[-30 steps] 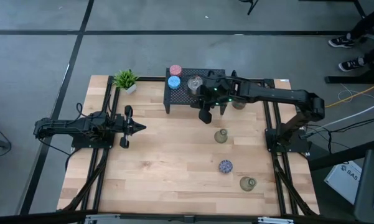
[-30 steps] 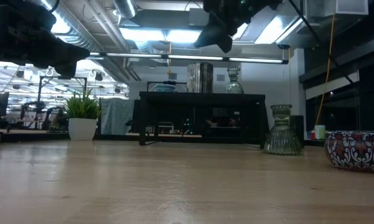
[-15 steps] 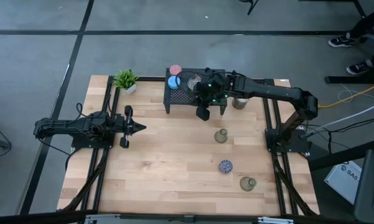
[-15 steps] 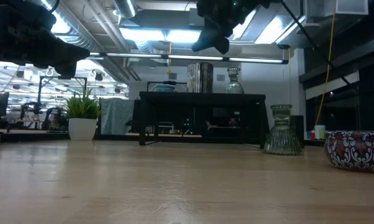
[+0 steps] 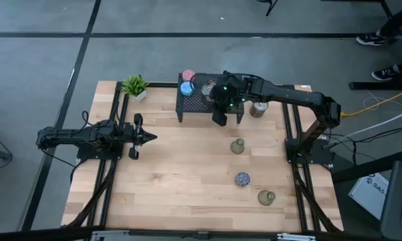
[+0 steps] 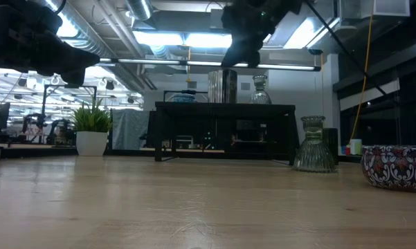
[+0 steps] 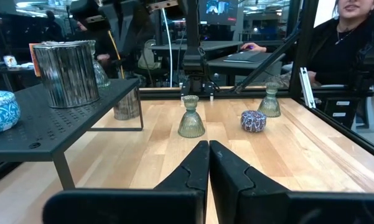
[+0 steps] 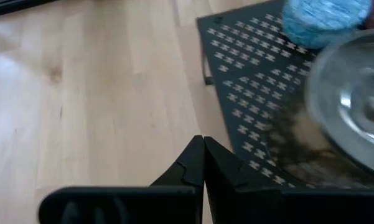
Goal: Pick & Place candle stick holders
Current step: Adjust the silver scented candle on the shelf
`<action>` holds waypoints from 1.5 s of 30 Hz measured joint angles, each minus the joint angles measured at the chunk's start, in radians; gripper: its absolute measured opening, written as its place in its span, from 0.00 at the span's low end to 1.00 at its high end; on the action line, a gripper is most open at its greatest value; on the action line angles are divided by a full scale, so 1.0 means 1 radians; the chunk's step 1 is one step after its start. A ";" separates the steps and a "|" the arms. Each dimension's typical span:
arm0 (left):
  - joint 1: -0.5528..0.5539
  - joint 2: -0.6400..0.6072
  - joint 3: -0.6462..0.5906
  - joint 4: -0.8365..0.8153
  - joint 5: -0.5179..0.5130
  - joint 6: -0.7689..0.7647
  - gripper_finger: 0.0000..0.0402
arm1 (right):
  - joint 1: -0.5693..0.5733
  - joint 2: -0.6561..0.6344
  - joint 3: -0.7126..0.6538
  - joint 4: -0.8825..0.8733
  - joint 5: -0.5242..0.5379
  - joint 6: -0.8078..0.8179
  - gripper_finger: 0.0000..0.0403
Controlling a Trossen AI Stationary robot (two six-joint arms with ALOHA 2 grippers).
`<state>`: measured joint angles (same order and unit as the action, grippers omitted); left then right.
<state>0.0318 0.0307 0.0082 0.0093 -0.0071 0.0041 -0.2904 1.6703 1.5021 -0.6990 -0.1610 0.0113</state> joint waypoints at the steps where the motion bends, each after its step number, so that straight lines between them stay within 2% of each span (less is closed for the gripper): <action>1: 0.000 0.000 0.000 0.000 0.000 0.000 0.01 | -0.006 0.000 0.000 -0.005 0.000 0.000 0.02; 9: 0.000 0.000 0.000 0.000 0.000 0.000 0.02 | -0.013 0.000 0.000 0.023 0.005 -0.002 0.02; 31: 0.000 0.000 0.000 0.001 0.000 0.000 0.01 | -0.032 0.064 -0.001 0.062 0.346 0.037 0.02; 45: 0.000 0.000 0.000 0.001 0.000 0.000 0.01 | -0.021 0.064 -0.001 0.083 0.341 0.056 0.02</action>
<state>0.0319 0.0309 0.0082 0.0101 -0.0071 0.0036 -0.3110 1.7340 1.5013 -0.6163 0.1799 0.0669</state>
